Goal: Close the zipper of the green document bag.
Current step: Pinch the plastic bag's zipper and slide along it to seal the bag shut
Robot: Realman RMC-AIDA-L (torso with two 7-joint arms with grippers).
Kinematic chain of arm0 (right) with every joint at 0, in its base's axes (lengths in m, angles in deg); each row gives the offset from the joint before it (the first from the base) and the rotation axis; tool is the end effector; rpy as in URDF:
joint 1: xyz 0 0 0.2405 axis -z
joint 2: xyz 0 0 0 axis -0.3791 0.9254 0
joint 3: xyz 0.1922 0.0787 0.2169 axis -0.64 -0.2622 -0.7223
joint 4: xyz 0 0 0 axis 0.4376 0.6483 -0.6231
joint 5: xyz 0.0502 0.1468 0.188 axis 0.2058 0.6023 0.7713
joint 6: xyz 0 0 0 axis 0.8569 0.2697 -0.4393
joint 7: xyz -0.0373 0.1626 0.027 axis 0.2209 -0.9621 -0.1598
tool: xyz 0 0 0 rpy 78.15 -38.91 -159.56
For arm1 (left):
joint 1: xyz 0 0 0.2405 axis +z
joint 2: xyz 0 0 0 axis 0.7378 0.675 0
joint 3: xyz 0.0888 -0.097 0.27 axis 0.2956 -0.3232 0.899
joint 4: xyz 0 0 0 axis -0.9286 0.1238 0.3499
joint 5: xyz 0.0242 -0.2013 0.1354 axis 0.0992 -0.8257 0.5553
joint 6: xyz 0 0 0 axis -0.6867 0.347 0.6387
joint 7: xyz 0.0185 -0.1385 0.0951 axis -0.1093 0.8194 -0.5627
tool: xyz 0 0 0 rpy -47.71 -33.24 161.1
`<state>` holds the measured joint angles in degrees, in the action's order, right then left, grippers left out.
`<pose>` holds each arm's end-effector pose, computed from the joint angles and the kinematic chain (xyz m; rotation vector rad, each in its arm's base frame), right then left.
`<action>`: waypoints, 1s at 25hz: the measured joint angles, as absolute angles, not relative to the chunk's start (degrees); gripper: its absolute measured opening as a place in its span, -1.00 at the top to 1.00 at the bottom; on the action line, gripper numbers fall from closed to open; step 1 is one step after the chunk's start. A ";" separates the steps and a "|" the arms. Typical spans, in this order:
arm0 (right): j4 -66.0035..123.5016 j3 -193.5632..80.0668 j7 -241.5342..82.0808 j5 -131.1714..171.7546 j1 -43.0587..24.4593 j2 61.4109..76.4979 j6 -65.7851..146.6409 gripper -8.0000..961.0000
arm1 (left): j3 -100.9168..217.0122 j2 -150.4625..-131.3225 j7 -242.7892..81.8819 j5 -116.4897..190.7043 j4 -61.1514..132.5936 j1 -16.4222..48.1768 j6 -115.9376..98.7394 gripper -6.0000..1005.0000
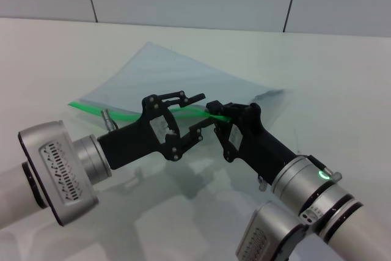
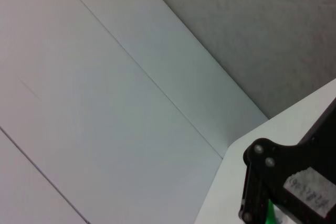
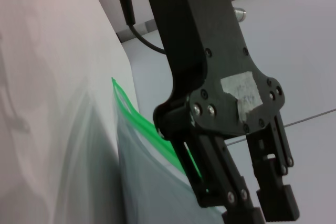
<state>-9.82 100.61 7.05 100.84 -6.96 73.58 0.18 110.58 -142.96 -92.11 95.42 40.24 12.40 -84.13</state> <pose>0.2267 0.3378 -0.2124 -1.9578 -0.8797 0.0425 -0.3020 0.3611 -0.1145 -2.2335 0.5316 -0.6245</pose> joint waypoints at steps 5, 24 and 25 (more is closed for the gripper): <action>-9.72 100.61 7.02 100.78 -6.90 73.57 0.22 0.85 | 110.58 -142.96 -92.11 95.44 40.21 12.39 -84.13 0.20; -9.66 100.60 7.15 99.57 -6.81 73.57 0.24 0.83 | 110.58 -143.04 -92.03 96.14 40.29 12.03 -83.69 0.63; -9.61 100.59 7.10 99.17 -6.81 73.57 0.23 0.83 | 110.58 -143.04 -92.01 96.15 40.30 12.03 -83.69 0.64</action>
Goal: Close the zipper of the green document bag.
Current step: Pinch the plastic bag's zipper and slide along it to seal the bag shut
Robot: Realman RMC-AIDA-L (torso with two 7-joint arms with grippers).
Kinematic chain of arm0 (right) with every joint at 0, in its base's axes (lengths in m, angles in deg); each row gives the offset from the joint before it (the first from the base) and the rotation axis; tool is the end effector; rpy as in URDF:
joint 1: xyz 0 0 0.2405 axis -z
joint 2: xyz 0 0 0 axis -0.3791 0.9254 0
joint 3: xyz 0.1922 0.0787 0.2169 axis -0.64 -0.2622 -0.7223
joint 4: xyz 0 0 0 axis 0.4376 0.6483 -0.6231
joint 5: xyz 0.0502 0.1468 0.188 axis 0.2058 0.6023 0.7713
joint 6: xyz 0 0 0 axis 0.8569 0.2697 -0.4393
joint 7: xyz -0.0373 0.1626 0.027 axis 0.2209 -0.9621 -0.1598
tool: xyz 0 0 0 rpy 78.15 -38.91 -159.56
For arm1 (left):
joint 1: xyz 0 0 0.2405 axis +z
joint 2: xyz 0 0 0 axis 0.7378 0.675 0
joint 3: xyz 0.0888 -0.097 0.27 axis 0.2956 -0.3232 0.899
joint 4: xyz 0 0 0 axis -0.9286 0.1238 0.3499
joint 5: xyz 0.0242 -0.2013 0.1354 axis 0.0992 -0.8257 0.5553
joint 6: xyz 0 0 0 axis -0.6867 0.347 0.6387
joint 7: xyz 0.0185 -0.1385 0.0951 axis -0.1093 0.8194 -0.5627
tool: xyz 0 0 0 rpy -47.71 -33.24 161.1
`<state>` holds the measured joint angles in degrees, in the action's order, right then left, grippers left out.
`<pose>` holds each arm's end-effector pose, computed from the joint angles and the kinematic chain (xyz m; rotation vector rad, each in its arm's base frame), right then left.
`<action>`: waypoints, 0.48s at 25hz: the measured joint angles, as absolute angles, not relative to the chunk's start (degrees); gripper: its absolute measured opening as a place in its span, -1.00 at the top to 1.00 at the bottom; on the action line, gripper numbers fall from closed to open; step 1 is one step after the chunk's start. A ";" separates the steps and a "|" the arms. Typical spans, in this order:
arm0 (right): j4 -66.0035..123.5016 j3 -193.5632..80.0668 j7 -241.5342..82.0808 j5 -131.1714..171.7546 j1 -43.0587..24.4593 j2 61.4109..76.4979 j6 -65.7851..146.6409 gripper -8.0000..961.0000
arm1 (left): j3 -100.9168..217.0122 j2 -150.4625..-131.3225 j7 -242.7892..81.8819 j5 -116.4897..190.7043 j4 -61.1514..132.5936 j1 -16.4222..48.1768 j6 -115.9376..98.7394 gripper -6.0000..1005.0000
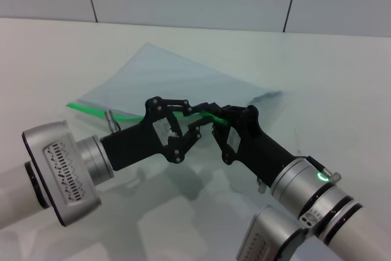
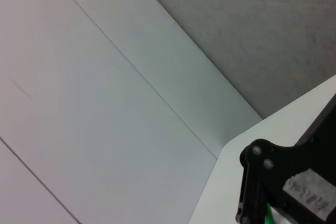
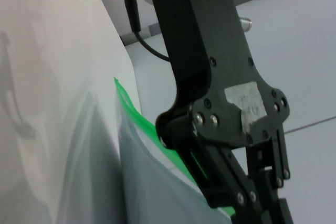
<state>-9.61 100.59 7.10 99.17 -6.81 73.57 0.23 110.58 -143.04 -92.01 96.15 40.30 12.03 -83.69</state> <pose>0.2265 0.3354 -0.2136 -1.9551 -0.9124 0.0446 -0.3005 0.3615 -0.1173 -2.2476 0.5402 -0.6217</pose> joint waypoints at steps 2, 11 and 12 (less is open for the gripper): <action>-9.48 100.56 6.93 98.38 -6.77 73.55 0.23 0.83 | 110.57 -143.04 -92.00 96.37 40.30 12.04 -83.67 0.65; -9.39 100.58 6.91 97.97 -6.71 73.57 0.18 0.82 | 110.58 -143.04 -91.71 97.49 40.30 11.87 -83.57 0.82; -9.39 100.59 6.91 97.97 -6.71 73.57 0.14 0.82 | 110.58 -143.04 -91.71 97.49 40.30 11.87 -83.58 0.82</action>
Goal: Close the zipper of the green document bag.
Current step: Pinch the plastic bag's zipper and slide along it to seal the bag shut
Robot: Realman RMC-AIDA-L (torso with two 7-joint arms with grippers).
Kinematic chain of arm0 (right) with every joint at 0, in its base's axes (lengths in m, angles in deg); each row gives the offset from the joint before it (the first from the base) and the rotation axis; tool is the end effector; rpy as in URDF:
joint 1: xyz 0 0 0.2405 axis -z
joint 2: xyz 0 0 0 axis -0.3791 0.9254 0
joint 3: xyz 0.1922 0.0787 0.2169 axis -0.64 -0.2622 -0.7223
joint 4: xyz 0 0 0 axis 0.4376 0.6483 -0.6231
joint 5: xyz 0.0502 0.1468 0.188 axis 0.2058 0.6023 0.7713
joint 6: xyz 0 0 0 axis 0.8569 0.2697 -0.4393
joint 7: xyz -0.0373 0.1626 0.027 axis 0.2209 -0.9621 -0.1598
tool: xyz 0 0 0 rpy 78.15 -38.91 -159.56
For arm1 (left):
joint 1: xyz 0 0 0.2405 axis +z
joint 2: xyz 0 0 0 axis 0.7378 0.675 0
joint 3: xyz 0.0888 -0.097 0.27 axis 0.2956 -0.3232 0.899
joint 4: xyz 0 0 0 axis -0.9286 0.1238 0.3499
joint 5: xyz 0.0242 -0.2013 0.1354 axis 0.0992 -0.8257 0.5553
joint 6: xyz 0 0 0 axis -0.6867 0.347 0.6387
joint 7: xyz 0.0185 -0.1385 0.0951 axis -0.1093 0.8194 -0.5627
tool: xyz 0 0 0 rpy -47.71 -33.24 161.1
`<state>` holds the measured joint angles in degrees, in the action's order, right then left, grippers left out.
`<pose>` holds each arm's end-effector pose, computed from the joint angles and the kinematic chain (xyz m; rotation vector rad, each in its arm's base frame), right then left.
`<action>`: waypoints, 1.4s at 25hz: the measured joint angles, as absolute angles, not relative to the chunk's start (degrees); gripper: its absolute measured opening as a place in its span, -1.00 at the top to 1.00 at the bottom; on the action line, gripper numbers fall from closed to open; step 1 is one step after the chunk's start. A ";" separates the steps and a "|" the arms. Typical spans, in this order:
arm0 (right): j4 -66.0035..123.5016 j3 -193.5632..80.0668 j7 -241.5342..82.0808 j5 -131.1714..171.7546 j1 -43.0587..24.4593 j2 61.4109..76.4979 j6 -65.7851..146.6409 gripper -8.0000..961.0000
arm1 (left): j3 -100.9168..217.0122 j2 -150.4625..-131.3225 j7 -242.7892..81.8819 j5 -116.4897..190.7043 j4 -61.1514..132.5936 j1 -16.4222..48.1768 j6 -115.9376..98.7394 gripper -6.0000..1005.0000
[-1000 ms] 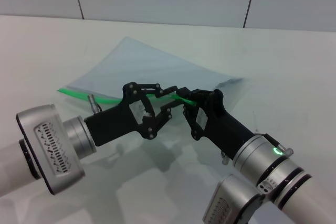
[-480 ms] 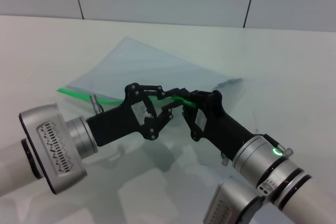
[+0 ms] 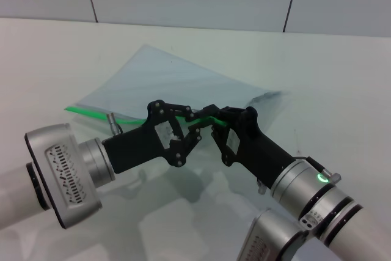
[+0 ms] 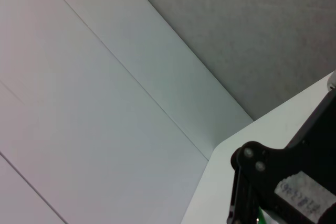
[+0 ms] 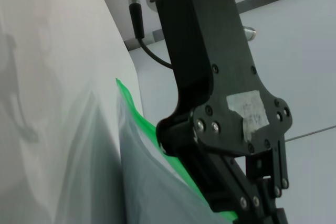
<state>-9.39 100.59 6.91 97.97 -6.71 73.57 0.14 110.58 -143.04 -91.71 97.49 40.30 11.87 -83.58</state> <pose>0.2264 0.3338 -0.2142 -1.9531 -0.9324 0.0485 -0.2999 0.3595 -0.1200 -2.2694 0.5520 -0.6239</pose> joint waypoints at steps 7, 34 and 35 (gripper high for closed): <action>-9.15 100.65 6.92 97.95 -6.57 73.64 -0.36 0.81 | 110.08 -143.08 -91.98 97.30 40.30 12.20 -83.89 0.83; 2.62 100.13 -6.49 111.10 -3.23 73.22 -20.05 0.79 | 108.91 -142.61 -92.30 90.66 39.67 15.91 -84.24 0.83; 3.34 100.10 -6.71 112.55 -3.08 73.22 -20.98 0.79 | 108.91 -142.61 -92.30 90.51 39.67 15.95 -84.28 0.82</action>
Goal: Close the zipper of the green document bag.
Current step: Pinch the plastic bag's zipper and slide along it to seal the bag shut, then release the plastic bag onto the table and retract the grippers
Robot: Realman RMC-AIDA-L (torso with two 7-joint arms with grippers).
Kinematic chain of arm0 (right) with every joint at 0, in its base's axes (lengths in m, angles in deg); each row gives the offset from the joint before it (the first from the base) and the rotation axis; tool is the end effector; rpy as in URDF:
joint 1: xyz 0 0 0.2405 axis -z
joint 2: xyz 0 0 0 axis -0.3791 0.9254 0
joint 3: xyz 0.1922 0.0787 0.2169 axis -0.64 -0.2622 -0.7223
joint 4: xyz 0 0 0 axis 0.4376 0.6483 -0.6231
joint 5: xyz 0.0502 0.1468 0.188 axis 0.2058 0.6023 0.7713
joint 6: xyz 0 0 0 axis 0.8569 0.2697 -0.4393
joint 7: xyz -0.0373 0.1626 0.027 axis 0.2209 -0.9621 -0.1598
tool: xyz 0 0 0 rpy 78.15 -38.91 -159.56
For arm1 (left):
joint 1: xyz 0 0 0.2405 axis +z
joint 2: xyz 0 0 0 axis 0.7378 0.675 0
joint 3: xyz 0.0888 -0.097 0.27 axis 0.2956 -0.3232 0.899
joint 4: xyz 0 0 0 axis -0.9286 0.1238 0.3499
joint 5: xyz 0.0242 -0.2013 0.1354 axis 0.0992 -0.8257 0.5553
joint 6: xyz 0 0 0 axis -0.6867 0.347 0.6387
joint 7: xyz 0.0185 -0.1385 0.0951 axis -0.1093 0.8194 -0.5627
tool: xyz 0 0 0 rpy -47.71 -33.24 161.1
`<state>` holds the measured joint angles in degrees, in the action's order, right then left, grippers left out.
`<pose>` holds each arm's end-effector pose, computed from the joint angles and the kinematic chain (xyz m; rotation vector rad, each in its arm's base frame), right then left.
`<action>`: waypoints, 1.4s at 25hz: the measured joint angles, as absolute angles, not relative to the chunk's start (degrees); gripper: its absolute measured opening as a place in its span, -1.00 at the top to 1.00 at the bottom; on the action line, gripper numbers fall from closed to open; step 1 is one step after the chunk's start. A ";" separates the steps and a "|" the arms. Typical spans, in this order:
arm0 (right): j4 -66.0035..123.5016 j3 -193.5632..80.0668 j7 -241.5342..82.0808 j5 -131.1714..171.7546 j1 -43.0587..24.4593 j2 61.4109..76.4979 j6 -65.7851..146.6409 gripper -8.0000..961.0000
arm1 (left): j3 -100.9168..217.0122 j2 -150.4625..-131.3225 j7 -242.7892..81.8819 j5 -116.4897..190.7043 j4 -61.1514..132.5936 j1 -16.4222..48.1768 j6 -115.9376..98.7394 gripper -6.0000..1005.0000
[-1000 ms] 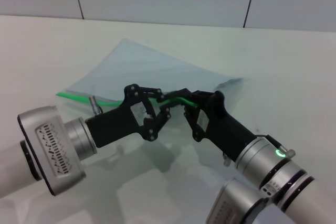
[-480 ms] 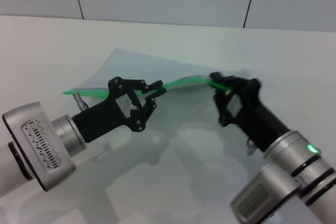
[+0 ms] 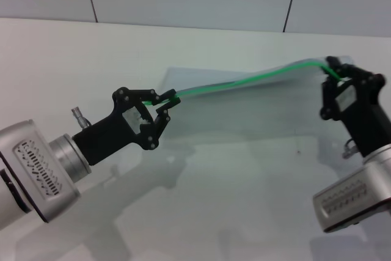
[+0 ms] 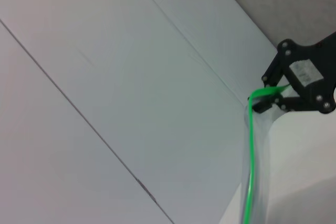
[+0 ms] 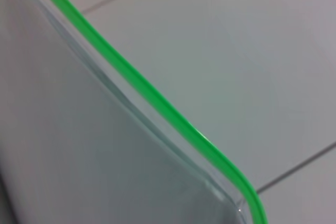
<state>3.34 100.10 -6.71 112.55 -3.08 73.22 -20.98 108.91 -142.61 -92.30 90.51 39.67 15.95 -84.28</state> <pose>0.3062 0.3625 -0.1209 -1.6659 -0.4816 0.0132 -0.3249 0.3580 -0.0963 -2.1348 0.4111 -0.5813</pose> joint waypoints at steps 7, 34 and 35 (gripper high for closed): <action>5.24 100.02 -7.46 115.56 -3.06 73.24 -22.16 0.78 | 108.92 -142.61 -92.30 90.14 39.67 15.93 -84.31 0.77; 2.46 100.52 -32.56 119.50 0.65 73.52 -48.73 -0.32 | 101.79 -142.65 -87.80 79.38 41.76 17.54 -95.43 0.23; 2.62 100.52 -36.01 119.52 0.50 73.47 -48.50 -0.37 | 101.09 -142.61 -86.08 78.81 41.76 17.57 -95.68 0.22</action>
